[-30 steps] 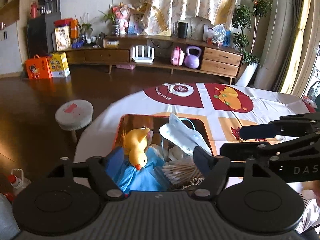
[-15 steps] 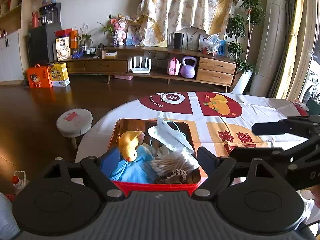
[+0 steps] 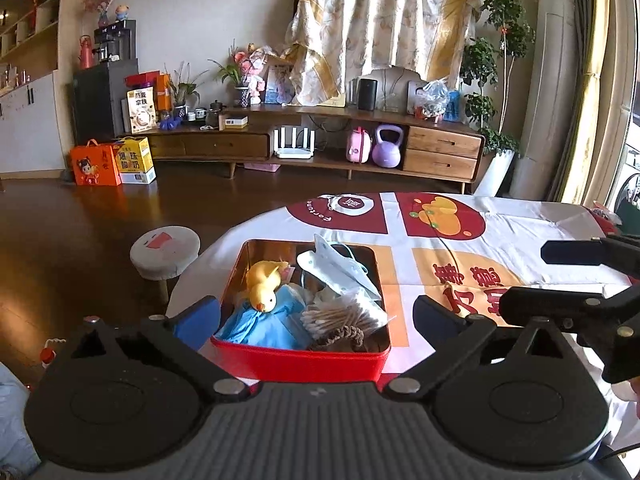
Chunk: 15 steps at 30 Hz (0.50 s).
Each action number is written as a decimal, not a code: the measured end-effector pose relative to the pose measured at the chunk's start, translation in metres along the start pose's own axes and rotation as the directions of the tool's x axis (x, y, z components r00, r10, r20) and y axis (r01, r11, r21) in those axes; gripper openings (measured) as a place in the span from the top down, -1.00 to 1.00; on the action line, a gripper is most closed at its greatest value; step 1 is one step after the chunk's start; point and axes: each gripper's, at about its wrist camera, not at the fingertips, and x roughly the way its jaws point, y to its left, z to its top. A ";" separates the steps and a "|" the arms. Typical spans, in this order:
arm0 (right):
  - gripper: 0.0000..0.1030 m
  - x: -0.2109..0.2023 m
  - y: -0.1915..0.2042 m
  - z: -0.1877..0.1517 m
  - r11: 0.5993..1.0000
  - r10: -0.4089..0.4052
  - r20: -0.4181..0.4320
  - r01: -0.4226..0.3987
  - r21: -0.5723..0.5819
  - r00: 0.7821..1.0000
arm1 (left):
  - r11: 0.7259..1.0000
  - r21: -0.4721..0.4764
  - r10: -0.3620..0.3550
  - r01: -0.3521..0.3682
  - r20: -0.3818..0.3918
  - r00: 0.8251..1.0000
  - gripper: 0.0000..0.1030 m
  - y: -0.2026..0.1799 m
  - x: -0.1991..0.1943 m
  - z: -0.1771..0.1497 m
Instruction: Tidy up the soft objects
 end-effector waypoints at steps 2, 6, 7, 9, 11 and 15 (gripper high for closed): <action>-1.00 -0.005 -0.001 -0.003 1.000 -0.012 0.006 0.012 0.008 1.000 | 1.000 -0.009 0.002 -0.002 0.003 1.000 -1.00 -0.002 -0.004 -0.002; -1.00 -0.011 -0.001 -0.007 1.000 -0.024 0.012 0.024 0.009 1.000 | 1.000 -0.028 -0.005 0.005 0.020 1.000 -1.00 -0.003 -0.013 -0.004; -1.00 -0.011 -0.001 -0.007 1.000 -0.024 0.011 0.024 0.010 1.000 | 1.000 -0.031 -0.004 0.005 0.025 1.000 -1.00 -0.003 -0.015 -0.005; -1.00 -0.011 -0.003 -0.007 1.000 -0.024 0.011 0.024 0.016 1.000 | 1.000 -0.029 0.013 -0.012 0.036 0.999 -1.00 -0.005 -0.019 -0.005; -1.00 -0.011 -0.005 -0.009 0.999 -0.023 0.010 0.023 0.026 1.000 | 0.999 -0.024 0.027 -0.026 0.046 0.999 -1.00 -0.007 -0.022 -0.005; -1.00 -0.012 -0.007 -0.010 0.999 -0.018 0.008 0.018 0.032 1.000 | 0.999 -0.031 0.029 -0.028 0.046 0.998 -1.00 -0.008 -0.023 -0.005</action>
